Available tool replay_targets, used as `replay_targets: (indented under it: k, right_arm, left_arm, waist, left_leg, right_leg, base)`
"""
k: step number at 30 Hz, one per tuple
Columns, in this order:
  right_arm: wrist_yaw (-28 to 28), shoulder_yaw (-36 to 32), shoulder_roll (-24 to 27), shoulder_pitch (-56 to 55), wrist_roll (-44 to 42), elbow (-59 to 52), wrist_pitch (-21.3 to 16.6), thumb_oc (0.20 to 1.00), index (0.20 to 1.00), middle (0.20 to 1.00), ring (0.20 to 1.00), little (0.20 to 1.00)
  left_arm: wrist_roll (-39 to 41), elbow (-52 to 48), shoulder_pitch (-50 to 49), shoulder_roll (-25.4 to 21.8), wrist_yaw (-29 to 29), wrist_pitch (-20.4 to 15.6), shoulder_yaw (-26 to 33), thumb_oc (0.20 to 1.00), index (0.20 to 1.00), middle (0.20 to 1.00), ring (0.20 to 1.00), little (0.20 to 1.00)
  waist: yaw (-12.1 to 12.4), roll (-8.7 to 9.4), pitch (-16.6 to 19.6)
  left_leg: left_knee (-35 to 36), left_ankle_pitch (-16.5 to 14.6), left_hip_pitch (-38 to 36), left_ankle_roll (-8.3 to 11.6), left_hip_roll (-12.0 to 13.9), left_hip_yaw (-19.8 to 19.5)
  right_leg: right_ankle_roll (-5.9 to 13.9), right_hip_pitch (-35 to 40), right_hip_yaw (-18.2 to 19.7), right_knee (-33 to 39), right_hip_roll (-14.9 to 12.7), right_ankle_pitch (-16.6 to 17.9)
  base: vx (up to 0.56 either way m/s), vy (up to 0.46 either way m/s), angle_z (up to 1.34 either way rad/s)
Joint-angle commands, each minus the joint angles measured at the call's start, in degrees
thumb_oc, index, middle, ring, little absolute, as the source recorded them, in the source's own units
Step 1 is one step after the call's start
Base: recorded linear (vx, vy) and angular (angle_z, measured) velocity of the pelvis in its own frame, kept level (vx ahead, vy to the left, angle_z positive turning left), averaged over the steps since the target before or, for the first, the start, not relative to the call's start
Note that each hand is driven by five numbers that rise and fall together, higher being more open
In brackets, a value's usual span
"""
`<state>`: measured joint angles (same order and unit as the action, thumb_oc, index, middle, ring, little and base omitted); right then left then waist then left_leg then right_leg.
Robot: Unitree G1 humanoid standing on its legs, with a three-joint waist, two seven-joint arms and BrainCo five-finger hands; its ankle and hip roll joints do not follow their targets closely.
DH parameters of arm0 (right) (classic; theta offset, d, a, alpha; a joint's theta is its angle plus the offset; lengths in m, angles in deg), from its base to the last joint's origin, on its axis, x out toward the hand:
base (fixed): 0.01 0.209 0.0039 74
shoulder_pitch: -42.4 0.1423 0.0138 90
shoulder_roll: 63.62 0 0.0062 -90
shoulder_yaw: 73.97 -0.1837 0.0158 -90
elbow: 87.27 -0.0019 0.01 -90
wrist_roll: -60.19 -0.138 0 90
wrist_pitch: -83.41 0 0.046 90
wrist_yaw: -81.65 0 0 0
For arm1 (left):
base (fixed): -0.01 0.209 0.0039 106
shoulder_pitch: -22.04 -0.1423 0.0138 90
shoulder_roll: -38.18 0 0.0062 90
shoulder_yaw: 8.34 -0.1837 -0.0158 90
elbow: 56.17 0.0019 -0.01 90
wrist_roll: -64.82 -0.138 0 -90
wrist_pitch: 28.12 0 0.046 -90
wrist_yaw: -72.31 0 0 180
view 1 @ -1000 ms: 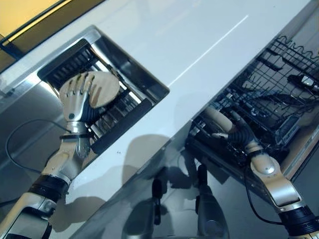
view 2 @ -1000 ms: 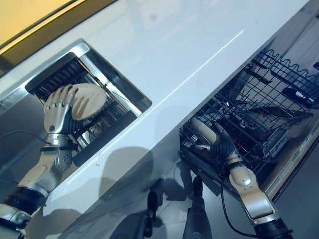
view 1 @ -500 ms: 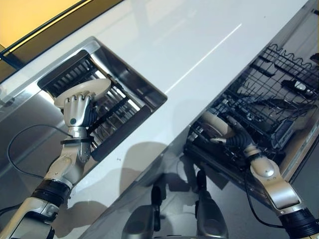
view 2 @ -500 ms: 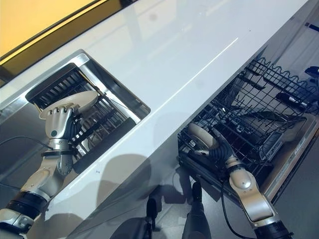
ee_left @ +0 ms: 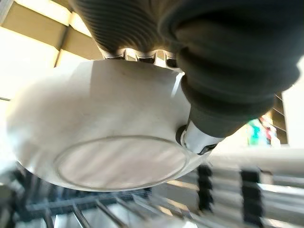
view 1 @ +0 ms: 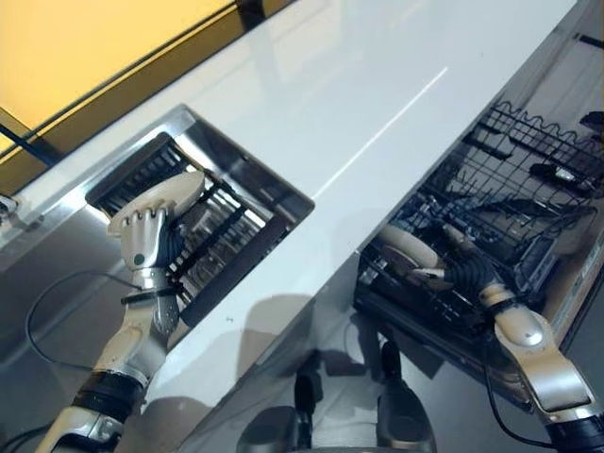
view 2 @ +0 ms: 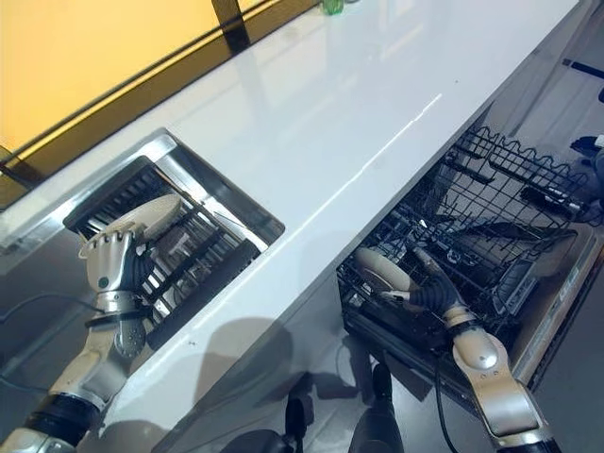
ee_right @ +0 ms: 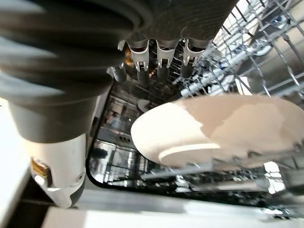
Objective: Pick up plates and place into dishwasher.
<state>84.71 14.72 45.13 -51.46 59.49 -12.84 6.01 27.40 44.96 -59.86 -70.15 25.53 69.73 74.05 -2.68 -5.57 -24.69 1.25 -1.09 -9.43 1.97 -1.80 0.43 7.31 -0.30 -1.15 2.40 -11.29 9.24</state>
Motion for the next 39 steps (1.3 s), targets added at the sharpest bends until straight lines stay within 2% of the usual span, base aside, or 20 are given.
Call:
replay_targets:
  k: [1,9,14,16,19,21,22,24,26,28,29,32,37,39]
  right_arm:
    - [1.2,-3.4,2.3,-5.2,-0.7,-6.5,-2.2,1.0,1.0,1.0,1.0,1.0]
    - [3.4,-6.7,-0.1,-10.4,0.7,-10.6,-2.7,1.0,1.0,1.0,1.0,1.0]
    - [4.0,-8.2,-2.1,-13.0,0.5,-13.1,-3.0,1.0,1.0,1.0,1.0,1.0]
    - [3.4,-8.8,-3.2,-13.6,0.2,-14.3,-4.2,1.0,1.0,1.0,1.0,1.0]
    - [2.8,-10.2,-4.1,-13.3,-2.0,-15.5,-6.5,1.0,1.0,1.0,1.0,1.0]
    - [2.4,-11.2,-4.5,-12.3,-3.6,-16.1,-10.1,1.0,1.0,1.0,1.0,1.0]
    - [2.7,-11.6,-4.7,-11.5,-4.7,-16.5,-11.6,1.0,1.0,1.0,1.0,1.0]
    - [3.4,-11.8,-4.9,-9.9,-6.0,-16.6,-13.8,1.0,1.0,1.0,1.0,1.0]
    - [4.9,-11.8,-4.8,-7.7,-8.7,-17.1,-15.8,1.0,1.0,1.0,1.0,1.0]
    - [6.7,-11.0,-4.8,-5.1,-10.7,-17.4,-16.7,1.0,1.0,1.0,1.0,1.0]
    - [6.8,-10.7,-4.7,-4.3,-10.9,-17.4,-17.0,1.0,1.0,1.0,1.0,1.0]
    - [7.0,-7.6,-4.2,1.5,-11.3,-16.2,-17.3,1.0,1.0,1.0,1.0,1.0]
    - [7.4,-3.0,-4.2,8.2,-11.0,-13.6,-18.6,1.0,1.0,1.0,1.0,1.0]
    - [7.0,-1.5,-3.8,10.4,-11.9,-12.7,-18.4,1.0,1.0,1.0,1.0,1.0]
  left_arm:
    - [-0.1,-2.6,-7.6,-0.5,-5.2,-0.3,5.3,0.2,0.2,0.2,0.2,0.2]
    - [-2.6,-11.8,-14.7,-1.4,-8.9,-2.6,16.3,0.2,0.2,0.2,0.2,0.2]
    - [0.9,-18.5,-18.3,-1.4,-5.6,-9.1,22.6,0.2,0.2,0.2,0.2,0.2]
    - [6.2,-21.7,-18.8,-0.8,-0.4,-14.6,24.0,0.2,0.2,0.2,0.2,0.2]
    - [11.3,-25.4,-18.6,0.2,5.0,-19.0,24.3,0.2,0.2,0.2,0.2,0.2]
    - [14.2,-27.5,-17.7,0.7,8.5,-22.6,23.7,0.2,0.2,0.2,0.2,0.2]
    - [19.1,-28.5,-16.9,0.9,12.3,-25.7,23.0,0.2,0.2,0.2,0.2,0.2]
    - [23.6,-30.4,-15.6,1.8,18.7,-28.0,21.8,0.2,0.2,0.2,0.2,0.2]
    - [32.9,-32.1,-13.7,2.4,29.5,-31.2,19.6,0.2,0.2,0.2,0.2,0.2]
    - [40.4,-33.5,-11.7,2.6,38.5,-32.1,17.0,0.2,0.2,0.2,0.2,0.2]
    - [42.2,-33.7,-11.0,2.7,40.5,-32.0,16.5,0.2,0.2,0.2,0.2,0.2]
    - [53.5,-33.8,-6.1,3.3,51.3,-31.4,11.4,0.2,0.2,0.2,0.2,0.2]
    - [63.4,-33.7,-0.2,4.5,62.6,-29.5,5.9,0.2,0.2,0.2,0.2,0.2]
    - [65.3,-33.7,1.7,4.1,65.3,-28.5,4.4,0.2,0.2,0.2,0.2,0.2]
  waist:
    - [1.0,1.67,8.1]
    - [1.5,0.76,12.1]
    - [2.2,0.94,14.3]
    - [2.5,1.11,15.3]
    - [2.7,1.36,16.3]
    - [2.8,1.49,17.1]
    - [2.9,1.59,17.7]
    - [3.2,1.61,18.3]
    - [3.6,1.78,19.2]
    - [3.9,1.72,19.8]
    - [4.0,1.71,19.9]
    - [4.5,1.61,21.1]
    - [5.2,1.93,22.6]
    - [5.4,2.23,22.9]
  left_leg:
    - [-3.2,4.2,6.5,0.58,-1.5,-2.8]
    - [-2.4,3.9,3.5,0.64,-1.0,-2.7]
    - [-1.5,3.4,1.8,0.69,-0.4,-3.2]
    - [-1.0,3.2,1.2,0.79,0.0,-3.5]
    - [-0.3,3.1,0.4,0.92,0.5,-4.0]
    - [0.3,3.0,0.0,1.03,0.7,-4.3]
    - [0.7,3.0,-0.2,1.09,0.8,-4.4]
    - [1.1,2.9,-0.4,1.19,1.0,-4.6]
    - [1.6,2.9,-0.6,1.27,1.2,-4.9]
    - [2.0,2.9,-0.8,1.42,1.4,-5.3]
    - [2.2,2.9,-0.9,1.45,1.5,-5.3]
    - [2.9,2.9,-1.3,1.53,1.6,-5.7]
    - [3.1,2.5,-1.2,1.66,1.7,-5.7]
    - [3.2,2.5,-1.2,1.69,1.7,-5.7]
  right_leg:
    - [0.47,0.2,-4.0,-6.9,-3.0,-3.3]
    - [-1.18,3.4,-6.6,-7.0,-3.1,-5.1]
    - [-1.96,5.5,-7.6,-6.7,-2.3,-6.5]
    - [-2.23,6.3,-7.8,-6.3,-1.7,-7.0]
    - [-2.43,7.3,-8.2,-5.7,-0.9,-7.4]
    - [-2.47,7.8,-8.2,-5.1,-0.4,-7.7]
    - [-2.41,8.0,-8.2,-4.8,-0.1,-7.8]
    - [-2.33,8.4,-8.2,-4.2,0.2,-7.9]
    - [-2.23,8.9,-8.3,-3.4,0.7,-8.0]
    - [-2.17,9.4,-8.3,-2.8,1.1,-8.0]
    - [-2.18,9.5,-8.3,-2.6,1.2,-8.0]
    - [-2.06,10.1,-8.1,-1.6,1.7,-8.1]
    - [-1.64,10.4,-7.9,-0.4,2.4,-7.8]
    - [-1.48,10.4,-7.9,-0.2,2.7,-7.7]
  base:
    - [0.01,0.014,0.18]
    - [-0.02,-0.03,0.09]
    - [-0.04,-0.103,0.07]
    - [-0.06,-0.13,0.05]
    - [-0.06,-0.13,0.07]
    - [-0.09,-0.125,0.04]
    - [-0.09,-0.117,0.02]
    - [-0.09,-0.113,0.04]
    - [-0.09,-0.124,0.01]
    - [-0.09,-0.101,0.04]
    - [-0.08,-0.079,0.11]
    - [-0.07,-0.067,0.06]
    - [-0.07,-0.076,0.04]
    - [-0.07,-0.089,0.07]
